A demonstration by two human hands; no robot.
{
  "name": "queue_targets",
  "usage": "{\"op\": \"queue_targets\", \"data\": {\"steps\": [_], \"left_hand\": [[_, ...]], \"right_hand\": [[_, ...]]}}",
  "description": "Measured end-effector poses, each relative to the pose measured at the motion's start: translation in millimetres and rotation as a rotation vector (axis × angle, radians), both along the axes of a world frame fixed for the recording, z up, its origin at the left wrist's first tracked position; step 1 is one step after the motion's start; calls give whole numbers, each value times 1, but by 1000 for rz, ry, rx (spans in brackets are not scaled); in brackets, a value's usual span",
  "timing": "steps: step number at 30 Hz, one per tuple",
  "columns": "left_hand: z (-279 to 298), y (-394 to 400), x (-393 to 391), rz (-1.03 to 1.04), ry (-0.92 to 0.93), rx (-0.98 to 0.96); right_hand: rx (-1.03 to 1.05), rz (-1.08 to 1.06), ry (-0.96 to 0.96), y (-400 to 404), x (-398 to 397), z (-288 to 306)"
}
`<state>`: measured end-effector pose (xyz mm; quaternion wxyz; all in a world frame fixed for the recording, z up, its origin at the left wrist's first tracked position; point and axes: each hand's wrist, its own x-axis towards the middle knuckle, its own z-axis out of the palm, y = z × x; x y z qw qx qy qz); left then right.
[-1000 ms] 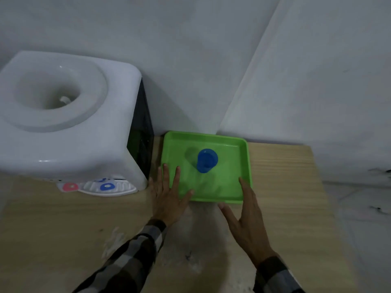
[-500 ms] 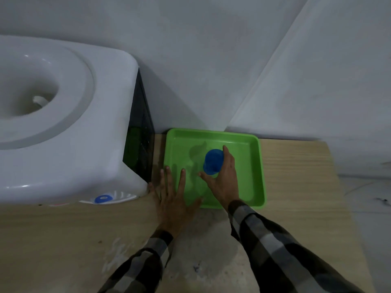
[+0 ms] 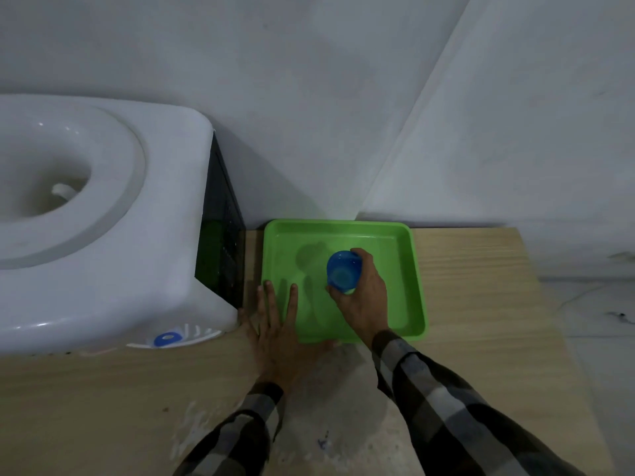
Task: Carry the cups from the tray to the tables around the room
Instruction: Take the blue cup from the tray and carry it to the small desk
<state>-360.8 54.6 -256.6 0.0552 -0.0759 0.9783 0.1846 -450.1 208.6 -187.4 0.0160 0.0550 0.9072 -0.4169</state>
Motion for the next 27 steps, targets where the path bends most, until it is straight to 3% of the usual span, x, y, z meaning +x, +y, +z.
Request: {"op": "queue_targets", "data": {"steps": [13,19,27], "left_hand": [[45,17,-11,-52,-21,10],[121,60,-20,-101,169,81],[232,164,13,-345,307,130]], "right_hand": [[-54,-43,183,57,68,119],[-98,-51,273,101,113,183],[-91,-153,354,196,204,260]]}}
